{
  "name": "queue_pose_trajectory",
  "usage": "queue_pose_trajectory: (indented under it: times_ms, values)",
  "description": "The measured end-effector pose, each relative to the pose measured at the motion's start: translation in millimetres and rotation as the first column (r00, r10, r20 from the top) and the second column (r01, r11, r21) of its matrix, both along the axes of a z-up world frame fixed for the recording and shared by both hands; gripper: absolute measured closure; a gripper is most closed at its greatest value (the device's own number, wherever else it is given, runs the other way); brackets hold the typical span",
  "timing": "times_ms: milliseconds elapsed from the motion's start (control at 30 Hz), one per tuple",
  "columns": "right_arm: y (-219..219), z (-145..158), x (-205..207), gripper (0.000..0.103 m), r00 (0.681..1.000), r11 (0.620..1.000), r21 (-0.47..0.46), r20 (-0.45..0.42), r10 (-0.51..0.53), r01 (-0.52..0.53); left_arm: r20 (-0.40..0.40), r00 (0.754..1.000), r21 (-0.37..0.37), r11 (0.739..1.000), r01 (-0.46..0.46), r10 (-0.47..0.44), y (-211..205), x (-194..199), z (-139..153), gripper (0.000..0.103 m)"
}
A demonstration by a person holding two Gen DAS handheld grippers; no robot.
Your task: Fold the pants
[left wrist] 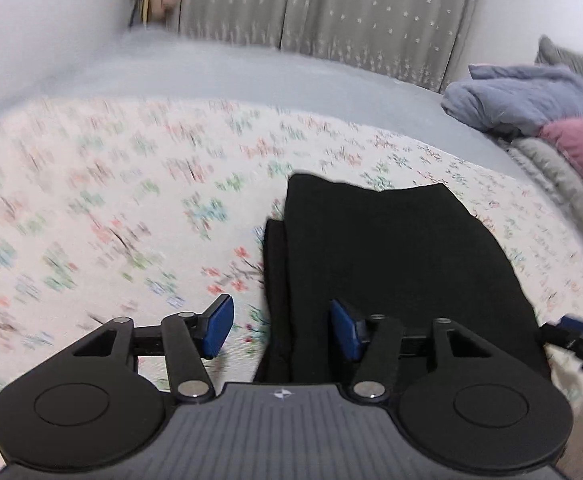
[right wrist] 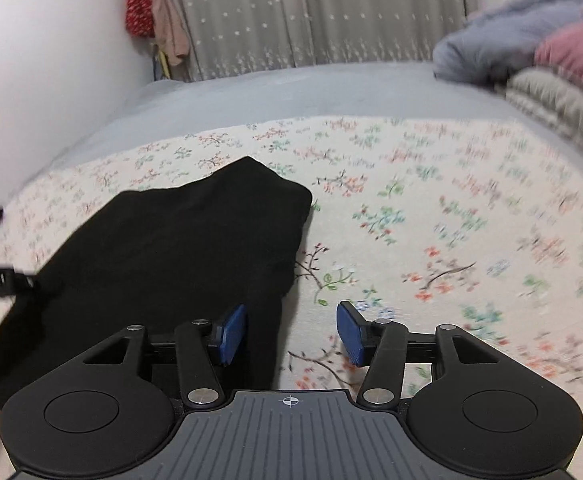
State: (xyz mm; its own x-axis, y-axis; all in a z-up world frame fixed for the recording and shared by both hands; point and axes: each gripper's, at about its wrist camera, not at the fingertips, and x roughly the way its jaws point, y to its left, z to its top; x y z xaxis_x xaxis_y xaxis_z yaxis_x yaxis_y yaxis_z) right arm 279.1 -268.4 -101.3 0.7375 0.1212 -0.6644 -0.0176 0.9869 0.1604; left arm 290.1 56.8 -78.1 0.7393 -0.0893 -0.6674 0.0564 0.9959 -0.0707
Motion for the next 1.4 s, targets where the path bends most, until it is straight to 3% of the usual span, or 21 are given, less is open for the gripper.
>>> queue_pose_trajectory:
  times_ms: [67, 200, 267, 367, 400, 533, 800, 1067, 1200, 1400]
  values:
    - [3, 8, -8, 0.053, 1.0, 1.0, -0.022, 0.013, 0.012, -0.012, 0.05, 0.999, 0.069, 0.998, 0.001, -0.004, -9, -17, 9, 0.037]
    - [19, 23, -33, 0.057, 0.997, 0.998, -0.049, 0.07, 0.036, -0.032, 0.07, 0.996, 0.076, 0.996, 0.05, -0.055, -18, -41, 12, 0.049]
    - [36, 23, -45, 0.064, 0.994, 0.993, -0.096, 0.083, 0.069, -0.061, 0.032, 0.998, 0.11, 0.992, 0.058, -0.062, -22, -43, 1, 0.051]
    - [57, 6, -53, 0.065, 0.993, 0.984, -0.138, 0.018, 0.119, -0.116, -0.007, 0.999, 0.174, 0.984, 0.035, -0.034, -25, -41, -17, 0.051]
    - [62, -4, -55, 0.065, 0.993, 0.98, -0.159, -0.014, 0.118, -0.119, -0.005, 1.0, 0.174, 0.984, 0.028, -0.028, -25, -42, -19, 0.051]
    - [65, -15, -67, 0.065, 0.997, 0.984, -0.165, 0.017, 0.075, -0.072, 0.008, 1.0, 0.208, 0.978, 0.019, -0.021, -27, -49, -18, 0.051]
    - [58, 6, -103, 0.064, 0.997, 0.993, -0.095, -0.031, 0.067, -0.069, -0.003, 1.0, 0.158, 0.988, 0.003, -0.003, -18, -75, -8, 0.051]
    - [58, 43, -155, 0.061, 0.997, 0.998, -0.009, 0.037, 0.068, -0.068, 0.039, 0.999, 0.167, 0.986, -0.014, 0.007, -17, -138, 17, 0.05]
    - [61, 55, -179, 0.061, 0.997, 0.998, 0.034, 0.061, 0.051, -0.053, 0.031, 0.999, 0.114, 0.993, -0.027, 0.024, -16, -174, 27, 0.048]
    - [71, 75, -223, 0.057, 0.995, 0.998, 0.054, 0.097, 0.016, -0.022, 0.102, 0.994, 0.113, 0.992, -0.051, 0.04, -24, -230, 39, 0.027]
